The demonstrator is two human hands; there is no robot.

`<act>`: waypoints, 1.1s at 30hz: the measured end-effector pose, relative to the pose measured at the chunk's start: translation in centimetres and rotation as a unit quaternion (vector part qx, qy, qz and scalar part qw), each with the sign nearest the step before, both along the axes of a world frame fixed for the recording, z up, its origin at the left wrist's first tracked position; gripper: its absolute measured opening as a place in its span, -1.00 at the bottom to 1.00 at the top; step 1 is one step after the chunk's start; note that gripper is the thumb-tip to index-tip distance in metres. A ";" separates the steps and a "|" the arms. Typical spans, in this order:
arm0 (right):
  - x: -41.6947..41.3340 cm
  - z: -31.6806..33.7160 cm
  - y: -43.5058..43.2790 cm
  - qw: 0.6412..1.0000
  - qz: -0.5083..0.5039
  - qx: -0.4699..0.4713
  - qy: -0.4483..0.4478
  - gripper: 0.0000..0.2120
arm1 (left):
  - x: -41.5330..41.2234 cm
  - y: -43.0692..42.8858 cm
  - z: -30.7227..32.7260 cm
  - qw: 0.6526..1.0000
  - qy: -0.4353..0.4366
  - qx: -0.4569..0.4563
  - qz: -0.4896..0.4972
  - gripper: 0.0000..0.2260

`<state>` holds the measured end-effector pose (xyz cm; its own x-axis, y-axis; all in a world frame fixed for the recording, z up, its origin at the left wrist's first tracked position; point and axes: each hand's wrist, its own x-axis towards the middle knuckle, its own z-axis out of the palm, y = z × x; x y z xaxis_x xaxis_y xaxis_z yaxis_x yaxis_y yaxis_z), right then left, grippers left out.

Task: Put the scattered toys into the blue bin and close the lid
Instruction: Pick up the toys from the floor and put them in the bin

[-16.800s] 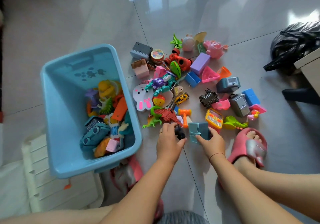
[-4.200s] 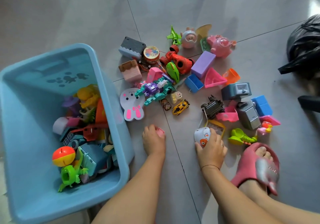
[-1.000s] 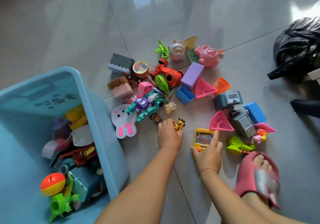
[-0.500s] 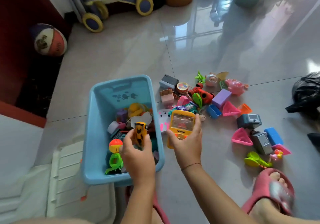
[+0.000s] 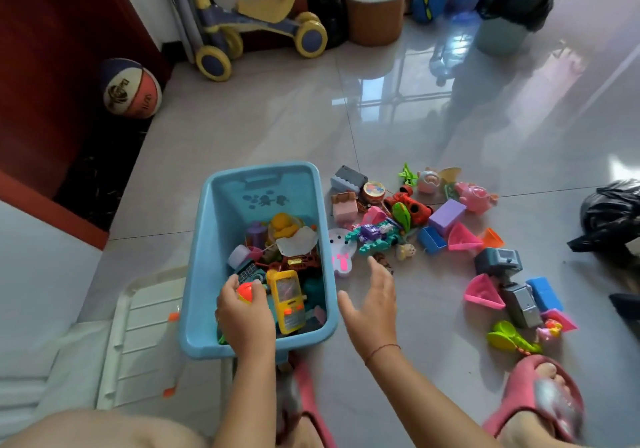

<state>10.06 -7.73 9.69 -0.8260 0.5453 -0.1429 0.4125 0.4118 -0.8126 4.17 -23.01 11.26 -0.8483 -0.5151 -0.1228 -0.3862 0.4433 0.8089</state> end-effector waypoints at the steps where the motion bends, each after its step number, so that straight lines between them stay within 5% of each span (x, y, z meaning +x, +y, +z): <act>1: 0.5 -0.6 1.1 1.000 -0.021 0.002 -0.006 -0.32 | 0.0 0.7 -0.2 1.000 -0.001 -0.003 -0.013 -0.65; 9: 1.1 -6.6 9.0 0.989 -0.098 -0.004 -0.109 -0.29 | 1.1 11.1 -1.6 0.962 0.064 -0.070 -0.255 -0.71; 14: -1.9 -10.6 13.5 0.989 -0.074 -0.004 -0.130 -0.16 | -1.9 18.8 -5.0 0.918 -0.001 -0.080 -0.388 -0.57; 18: -4.7 -14.0 16.4 0.987 -0.036 0.010 -0.157 -0.14 | -6.0 22.2 -9.7 0.908 -0.088 -0.149 -0.383 -0.50; 24: -8.3 -17.6 19.2 0.980 0.009 0.073 -0.185 -0.31 | -3.6 24.6 -14.6 0.960 -0.047 -0.123 -0.247 -0.89; 28: -9.0 -18.6 19.3 0.977 0.020 0.108 -0.184 -0.43 | -1.9 25.0 -18.1 0.961 -0.203 -0.069 -0.174 -0.66; 33: -8.9 -19.6 19.3 0.988 -0.009 0.072 -0.138 -0.48 | -3.6 25.2 -19.6 0.936 -0.240 -0.134 -0.221 -0.42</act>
